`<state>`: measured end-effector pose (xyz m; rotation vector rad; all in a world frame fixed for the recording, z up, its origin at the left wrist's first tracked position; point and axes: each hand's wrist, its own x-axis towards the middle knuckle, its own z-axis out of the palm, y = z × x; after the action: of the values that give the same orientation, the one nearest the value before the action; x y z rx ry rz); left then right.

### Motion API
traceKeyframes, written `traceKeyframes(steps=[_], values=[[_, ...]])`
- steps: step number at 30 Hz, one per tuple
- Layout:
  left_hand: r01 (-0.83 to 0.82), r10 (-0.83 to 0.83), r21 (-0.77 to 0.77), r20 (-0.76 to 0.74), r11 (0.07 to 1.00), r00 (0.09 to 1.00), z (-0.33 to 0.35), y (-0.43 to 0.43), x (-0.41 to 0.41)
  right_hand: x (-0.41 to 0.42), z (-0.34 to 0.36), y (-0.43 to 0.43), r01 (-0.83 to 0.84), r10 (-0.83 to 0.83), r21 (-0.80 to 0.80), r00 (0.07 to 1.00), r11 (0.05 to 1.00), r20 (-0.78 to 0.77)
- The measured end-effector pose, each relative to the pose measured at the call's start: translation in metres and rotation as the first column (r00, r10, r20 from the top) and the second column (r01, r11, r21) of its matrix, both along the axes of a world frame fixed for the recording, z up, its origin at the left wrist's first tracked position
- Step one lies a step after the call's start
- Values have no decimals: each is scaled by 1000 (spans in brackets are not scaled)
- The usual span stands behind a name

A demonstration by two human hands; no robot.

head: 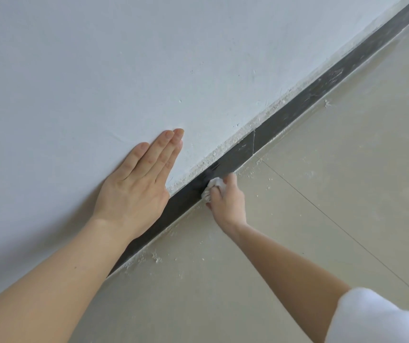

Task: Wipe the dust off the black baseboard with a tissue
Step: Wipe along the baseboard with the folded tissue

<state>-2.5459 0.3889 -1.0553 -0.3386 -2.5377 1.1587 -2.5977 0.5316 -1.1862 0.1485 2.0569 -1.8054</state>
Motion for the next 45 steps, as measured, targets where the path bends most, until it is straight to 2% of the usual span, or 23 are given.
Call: traceKeyframes(steps=[5, 8, 9, 11, 12, 14, 16, 18, 21, 23, 26, 30, 32, 33, 35, 37, 39, 42, 45], values=[[1, -1, 4, 7, 1000, 1000, 0, -1, 1, -44, 11, 27, 252, -252, 12, 967, 968, -32], [3, -4, 6, 12, 1000, 1000, 0, 0, 0, -79, 16, 51, 515, -512, -6, 854, 857, 98], [2, -3, 6, 13, 1000, 1000, 0, 0, 0, -86, 18, 60, 559, -548, -27, 821, 829, 163], [5, -5, 6, 9, 1000, 1000, -2, 0, 1, -89, 22, 76, 515, -510, 13, 845, 857, 162], [7, -7, 4, 6, 1000, 1000, -2, -1, 1, -85, 24, 79, 415, -426, 126, 902, 901, 77], [12, -12, 9, 2, 1000, 1000, -2, -1, 0, -71, 24, 78, 228, -215, 329, 974, 916, -76], [11, -11, 18, -3, 1000, 1000, -2, -1, 0, -51, 25, 69, 83, -45, 316, 991, 945, -127], [9, -9, 19, -8, 1000, 1000, -1, 0, 0, -33, 27, 58, -57, 126, 311, 971, 949, -205], [9, -9, 6, -2, 1000, 1000, 0, 0, 0, -19, 34, 43, -193, 343, 384, 860, 903, -376], [6, -6, 3, 1, 1000, 1000, 0, 0, 0, -28, 31, 40, -155, 352, 411, 815, 898, -461], [-2, 2, 5, 2, 1000, 1000, -1, 0, 0, -56, 22, 50, -24, 235, 419, 856, 908, -460], [-6, 6, 27, 7, 1000, 1000, 1, 1, 0, -97, 23, 72, 199, -105, 359, 959, 912, -265], [-26, 25, 63, 14, 998, 1000, 1, 4, 2, -102, 31, 78, 248, -161, 395, 957, 885, -241], [-40, 39, 92, 18, 995, 999, 1, 6, 3, -96, 34, 79, 231, -132, 408, 957, 883, -258], [-67, 62, 166, 34, 984, 997, 0, 11, 3, -72, 37, 76, 95, 36, 411, 953, 907, -299], [-70, 59, 205, 60, 976, 996, -1, 16, 0, -45, 39, 67, -99, 257, 442, 914, 891, -313], [-56, 42, 198, 74, 979, 996, 2, 22, -6, -40, 41, 57, -184, 357, 456, 874, 871, -329], [-17, 0, 185, 95, 983, 995, 17, 32, -24, -61, 45, 54, -110, 245, 411, 924, 905, -293], [25, -49, 204, 112, 979, 992, 34, 40, -44, -87, 51, 66, -25, 108, 454, 982, 891, -158]])
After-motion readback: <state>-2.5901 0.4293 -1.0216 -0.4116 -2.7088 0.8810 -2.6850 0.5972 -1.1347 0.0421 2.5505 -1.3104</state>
